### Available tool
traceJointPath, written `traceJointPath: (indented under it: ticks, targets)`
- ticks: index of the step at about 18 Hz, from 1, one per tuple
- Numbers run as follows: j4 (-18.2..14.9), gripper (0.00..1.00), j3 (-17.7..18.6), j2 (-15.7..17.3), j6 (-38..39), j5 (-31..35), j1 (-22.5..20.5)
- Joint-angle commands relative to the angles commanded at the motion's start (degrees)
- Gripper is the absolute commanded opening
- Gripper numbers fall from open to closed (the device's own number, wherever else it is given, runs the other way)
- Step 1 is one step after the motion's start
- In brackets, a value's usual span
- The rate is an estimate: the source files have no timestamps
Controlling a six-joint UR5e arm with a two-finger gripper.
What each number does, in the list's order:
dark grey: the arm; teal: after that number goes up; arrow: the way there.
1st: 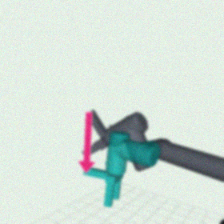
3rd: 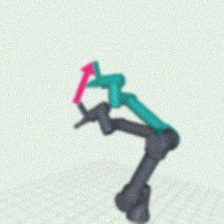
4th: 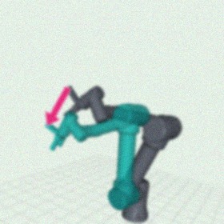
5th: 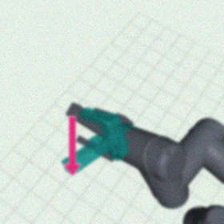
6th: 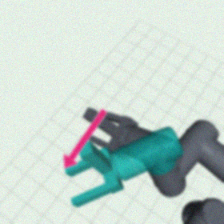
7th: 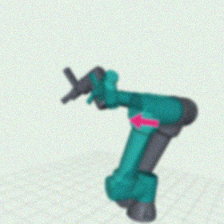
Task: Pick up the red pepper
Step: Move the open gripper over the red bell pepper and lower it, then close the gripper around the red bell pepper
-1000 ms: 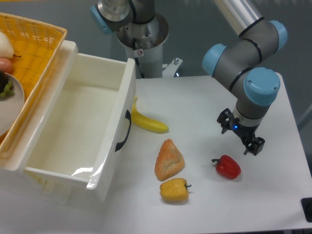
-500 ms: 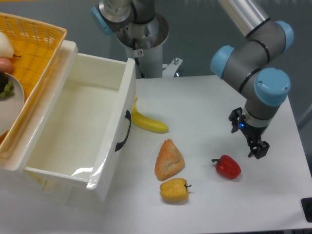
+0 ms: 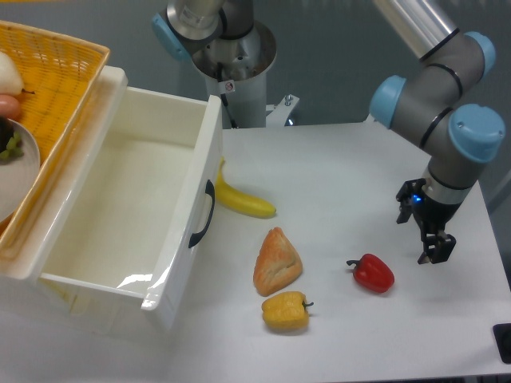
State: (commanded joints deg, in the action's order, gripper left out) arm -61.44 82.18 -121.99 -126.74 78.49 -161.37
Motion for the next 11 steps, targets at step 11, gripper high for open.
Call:
traceJointPath:
  ticks: [11]
  targets:
    - [0.0,1.0,-0.3,-4.9,-12.1,-4.0,4.5]
